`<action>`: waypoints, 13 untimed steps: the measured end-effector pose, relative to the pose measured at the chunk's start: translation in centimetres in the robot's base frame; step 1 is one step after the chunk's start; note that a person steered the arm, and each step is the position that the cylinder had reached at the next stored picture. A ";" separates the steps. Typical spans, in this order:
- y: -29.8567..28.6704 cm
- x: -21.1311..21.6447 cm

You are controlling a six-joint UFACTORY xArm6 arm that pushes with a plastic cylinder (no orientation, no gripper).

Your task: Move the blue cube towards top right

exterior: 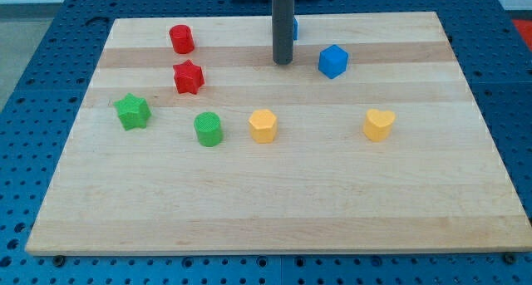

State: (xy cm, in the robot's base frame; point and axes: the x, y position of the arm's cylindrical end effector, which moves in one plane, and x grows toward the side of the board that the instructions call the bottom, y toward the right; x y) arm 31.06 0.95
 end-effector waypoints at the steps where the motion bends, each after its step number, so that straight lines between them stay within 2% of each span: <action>1: 0.0 0.1; 5: 2.3 1.6; 10: 10.3 1.9; 13: 12.8 0.2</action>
State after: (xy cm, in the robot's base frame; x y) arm 31.21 13.80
